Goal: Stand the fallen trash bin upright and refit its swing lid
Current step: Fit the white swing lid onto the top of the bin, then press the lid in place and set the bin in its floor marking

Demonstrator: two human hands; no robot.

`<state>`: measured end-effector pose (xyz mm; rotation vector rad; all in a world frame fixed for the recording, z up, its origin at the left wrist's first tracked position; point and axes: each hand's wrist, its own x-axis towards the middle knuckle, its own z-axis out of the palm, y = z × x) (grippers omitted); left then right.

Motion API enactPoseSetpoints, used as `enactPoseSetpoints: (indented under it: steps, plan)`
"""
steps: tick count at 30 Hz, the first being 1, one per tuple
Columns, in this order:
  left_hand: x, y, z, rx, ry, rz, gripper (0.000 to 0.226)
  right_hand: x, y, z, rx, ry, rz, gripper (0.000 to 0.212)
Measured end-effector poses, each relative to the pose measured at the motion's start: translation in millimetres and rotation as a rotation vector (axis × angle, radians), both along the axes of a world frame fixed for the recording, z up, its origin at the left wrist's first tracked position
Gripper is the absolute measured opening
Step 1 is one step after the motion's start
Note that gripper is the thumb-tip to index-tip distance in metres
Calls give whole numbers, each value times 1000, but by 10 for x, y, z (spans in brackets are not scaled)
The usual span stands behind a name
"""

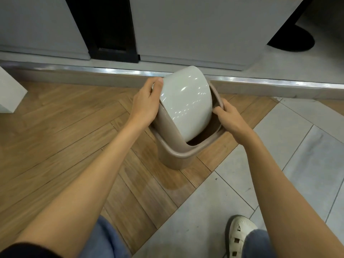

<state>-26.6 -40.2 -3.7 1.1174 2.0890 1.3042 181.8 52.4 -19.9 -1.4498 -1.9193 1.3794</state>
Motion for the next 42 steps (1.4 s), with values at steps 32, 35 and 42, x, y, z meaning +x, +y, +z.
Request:
enactPoseSetpoints:
  steps: [32, 35, 42]
  plan:
    - [199, 305, -382, 71, -316, -82, 68, -223, -144, -144, -13, 251, -482, 67]
    - [214, 426, -400, 93, -320, -55, 68, -284, -28, -197, -4, 268, -539, 57]
    - [165, 852, -409, 110, -350, -12, 85, -409, 356, -171, 72, 223, -597, 58]
